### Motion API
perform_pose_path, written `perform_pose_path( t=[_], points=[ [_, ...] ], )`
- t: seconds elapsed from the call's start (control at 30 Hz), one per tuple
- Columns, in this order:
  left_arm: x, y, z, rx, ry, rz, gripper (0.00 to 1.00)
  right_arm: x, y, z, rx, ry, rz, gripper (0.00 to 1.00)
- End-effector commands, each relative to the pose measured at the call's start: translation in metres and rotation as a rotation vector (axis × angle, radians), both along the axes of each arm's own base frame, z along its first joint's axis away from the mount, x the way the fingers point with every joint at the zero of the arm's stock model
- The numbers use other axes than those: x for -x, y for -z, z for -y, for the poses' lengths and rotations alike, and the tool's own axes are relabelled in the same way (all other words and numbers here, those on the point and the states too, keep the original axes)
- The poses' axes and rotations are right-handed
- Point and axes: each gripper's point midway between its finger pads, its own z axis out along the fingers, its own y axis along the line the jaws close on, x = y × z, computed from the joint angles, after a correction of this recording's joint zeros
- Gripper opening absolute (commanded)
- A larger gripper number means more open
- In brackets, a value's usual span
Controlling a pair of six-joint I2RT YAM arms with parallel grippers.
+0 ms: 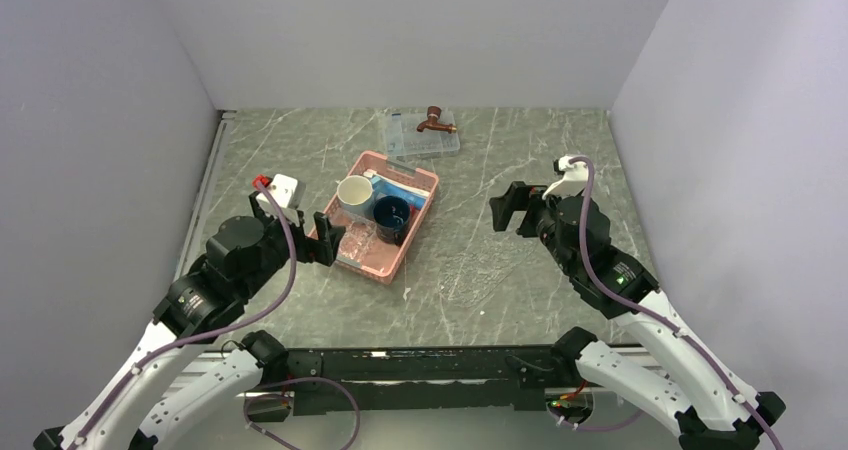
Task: Prepare toiletry sets of a toothbrush and toothpaste on the tray
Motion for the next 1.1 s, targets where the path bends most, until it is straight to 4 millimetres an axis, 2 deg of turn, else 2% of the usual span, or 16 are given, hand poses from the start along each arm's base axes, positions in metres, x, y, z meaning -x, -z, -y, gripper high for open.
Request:
perform_pose_path(
  t=[0.0,0.2,0.6,0.8,1.07],
  points=[
    [-0.001,-0.014,-0.007,0.032,-0.035,0.056,0.99,-0.006,-0.010,-0.002,0.006,-0.003,0.043,1.00],
    [0.001,-0.019,-0.017,0.049,-0.077,0.080,0.99,-0.009,-0.009,0.000,-0.002,0.016,0.071,1.00],
    [-0.001,-0.020,-0.033,0.067,-0.170,0.080,0.99,-0.013,-0.005,-0.028,0.066,-0.140,0.083,0.99],
    [0.001,-0.022,-0.044,0.082,-0.224,0.090,0.99,-0.029,0.002,-0.043,0.131,-0.178,0.050,0.98],
    [0.002,-0.023,-0.051,0.092,-0.256,0.095,0.99,-0.062,0.015,-0.064,0.214,-0.183,-0.014,0.93]
  ],
)
